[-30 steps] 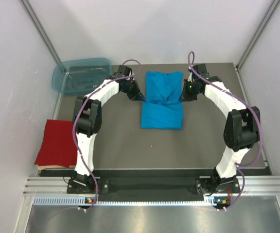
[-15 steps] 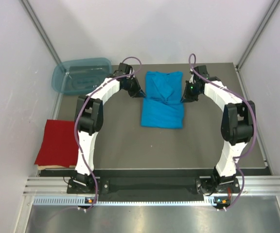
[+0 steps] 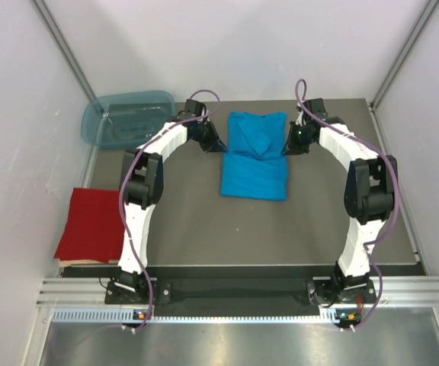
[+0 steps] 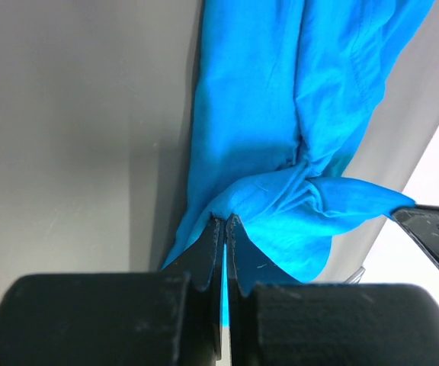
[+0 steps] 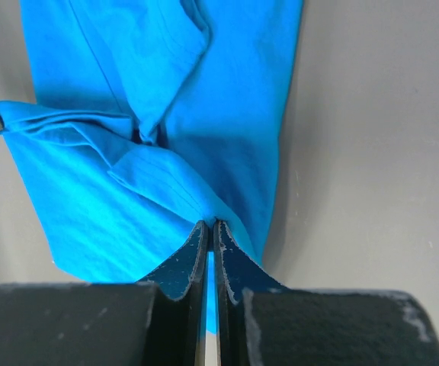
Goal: Fold and stack the t-shirts
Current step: Fold the tshirt
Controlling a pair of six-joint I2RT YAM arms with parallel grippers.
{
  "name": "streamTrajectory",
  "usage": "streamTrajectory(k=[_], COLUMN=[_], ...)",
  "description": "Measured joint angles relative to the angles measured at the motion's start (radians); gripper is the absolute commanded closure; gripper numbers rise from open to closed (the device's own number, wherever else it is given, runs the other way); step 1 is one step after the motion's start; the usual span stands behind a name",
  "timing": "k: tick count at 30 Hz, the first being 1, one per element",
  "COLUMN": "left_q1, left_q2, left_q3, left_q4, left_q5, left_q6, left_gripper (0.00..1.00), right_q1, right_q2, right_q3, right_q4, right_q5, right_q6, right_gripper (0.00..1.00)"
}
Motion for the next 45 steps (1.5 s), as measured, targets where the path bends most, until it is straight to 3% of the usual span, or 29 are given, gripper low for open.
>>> streamTrajectory(k=[9, 10, 15, 19, 23, 27, 31, 36, 45], left_q1=[0.006, 0.008, 0.028, 0.061, 0.082, 0.077, 0.047, 0.019, 0.011], left_q2=[0.054, 0.058, 0.077, 0.064, -0.064, -0.328, -0.497, -0.519, -0.458], left_q3=[0.006, 0.01, 0.038, 0.05, -0.095, -0.43, -0.669, -0.81, -0.872], left_q4=[0.051, 0.053, 0.064, 0.039, 0.014, 0.059, 0.123, 0.2, 0.38], left_q5=[0.03, 0.034, 0.071, 0.072, 0.022, 0.025, 0.076, 0.124, 0.189], left_q6=[-0.015, -0.015, -0.01, 0.053, 0.13, 0.164, 0.182, 0.192, 0.167], left_gripper=[0.93, 0.92, 0.61, 0.55, 0.56, 0.59, 0.59, 0.56, 0.55], right_q1=[-0.012, -0.015, -0.04, -0.054, -0.056, -0.056, -0.056, -0.055, -0.051], right_q2=[0.093, 0.101, 0.12, 0.096, -0.047, -0.242, -0.331, -0.337, -0.328], right_q3=[0.037, 0.042, 0.087, 0.089, -0.077, -0.315, -0.46, -0.578, -0.629], right_q4=[0.032, 0.031, 0.037, 0.04, 0.037, 0.039, 0.054, 0.109, 0.214], right_q5=[-0.024, -0.026, -0.034, -0.034, -0.047, -0.084, -0.119, -0.164, -0.218], right_q6=[0.0, 0.0, -0.008, -0.014, -0.01, -0.008, -0.01, -0.013, -0.014], right_gripper=[0.97, 0.91, 0.59, 0.45, 0.46, 0.58, 0.59, 0.54, 0.54])
